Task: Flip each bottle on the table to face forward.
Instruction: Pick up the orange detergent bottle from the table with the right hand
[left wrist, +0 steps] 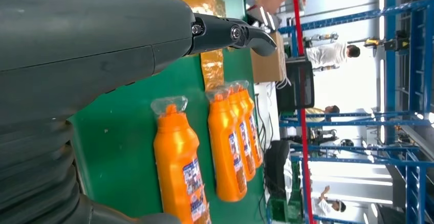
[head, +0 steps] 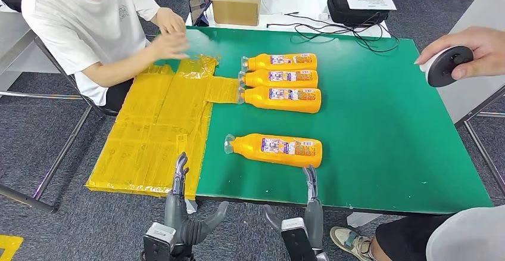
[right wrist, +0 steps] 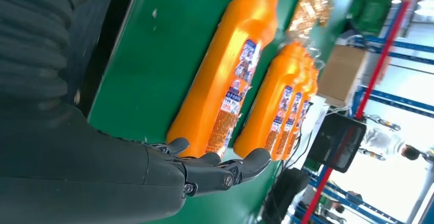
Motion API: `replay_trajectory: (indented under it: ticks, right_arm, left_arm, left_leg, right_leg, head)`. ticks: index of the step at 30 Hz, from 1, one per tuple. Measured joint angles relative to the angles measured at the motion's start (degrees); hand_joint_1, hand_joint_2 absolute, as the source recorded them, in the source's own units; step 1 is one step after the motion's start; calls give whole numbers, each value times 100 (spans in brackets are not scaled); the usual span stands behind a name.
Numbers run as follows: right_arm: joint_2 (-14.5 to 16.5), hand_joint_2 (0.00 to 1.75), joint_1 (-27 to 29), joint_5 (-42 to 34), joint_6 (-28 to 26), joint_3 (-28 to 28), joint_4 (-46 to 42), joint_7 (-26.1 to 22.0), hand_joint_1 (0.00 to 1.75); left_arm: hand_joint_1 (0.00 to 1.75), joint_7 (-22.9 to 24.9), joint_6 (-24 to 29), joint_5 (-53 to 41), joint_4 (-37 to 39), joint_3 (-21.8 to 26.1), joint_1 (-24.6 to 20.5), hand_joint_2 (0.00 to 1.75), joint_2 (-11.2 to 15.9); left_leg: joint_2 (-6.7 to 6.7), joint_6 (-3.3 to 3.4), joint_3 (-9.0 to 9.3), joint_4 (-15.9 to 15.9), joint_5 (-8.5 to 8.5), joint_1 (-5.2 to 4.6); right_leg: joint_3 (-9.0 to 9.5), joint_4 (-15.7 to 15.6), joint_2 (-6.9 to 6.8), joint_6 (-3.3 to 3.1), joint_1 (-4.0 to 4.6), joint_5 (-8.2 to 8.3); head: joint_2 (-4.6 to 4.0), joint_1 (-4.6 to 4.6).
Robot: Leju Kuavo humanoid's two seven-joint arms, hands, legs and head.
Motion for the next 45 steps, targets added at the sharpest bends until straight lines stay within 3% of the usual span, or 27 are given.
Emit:
replay_trajectory:
  ticks: [4, 7, 13, 19, 25, 30, 45]
  right_arm:
    - [-244, 175, -174, 957, 21, -223, 37, 456, 0]
    - [-515, 175, -476, 1515, 355, -474, 193, 711, 0]
    - [-878, 175, -1874, 2173, 891, -921, 1523, 708, 0]
    - [-861, 175, -2572, 2447, 889, -905, 2172, 778, 0]
    - [-839, 175, -3083, 2367, 1673, -755, 2768, 1119, 0]
    - [-666, 175, -3586, 2415, 1901, -561, 3500, 1244, 0]
    - [-394, 175, -4235, 2684, 2468, -68, 4478, 1682, 0]
  left_arm:
    - [0, 0, -140, -39, 11, -37, -15, 175, 11]
    - [0, 0, -393, -12, 22, -104, -83, 175, 26]
    - [0, 0, -939, 33, 205, -245, -386, 175, 8]
    - [0, 0, -1068, -23, 307, -269, -541, 175, -45]
    - [0, 0, -1330, -81, 308, -283, -616, 175, -69]
    - [0, 0, -1479, -122, 309, -284, -727, 175, -116]
    - [0, 0, -1685, -168, 346, -275, -911, 175, -214]
  left_leg:
    - [0, 1, 0, 0, 1, -2]
    - [0, 3, 0, 1, 2, -5]
    - [15, 8, 1, 3, 20, -6]
    - [15, 3, -2, 2, 27, 2]
    - [15, 3, -11, 2, 27, 3]
    - [14, 3, -9, 2, 31, 2]
    - [17, 2, -9, 2, 31, 3]
  right_leg:
    - [2, 0, -1, 2, -2, 2]
    - [4, 0, 0, 4, -4, 6]
    - [3, 0, 3, 4, -3, 27]
    - [1, 2, 0, 0, 6, 28]
    - [-3, 2, 0, -1, 6, 27]
    - [-3, 2, -1, -1, 5, 29]
    - [-5, 3, 1, -1, 6, 29]
  head:
    - [0, 0]
    - [0, -1]
    - [0, -1]
    - [0, -2]
    - [0, -1]
    - [0, -1]
    - [0, -2]
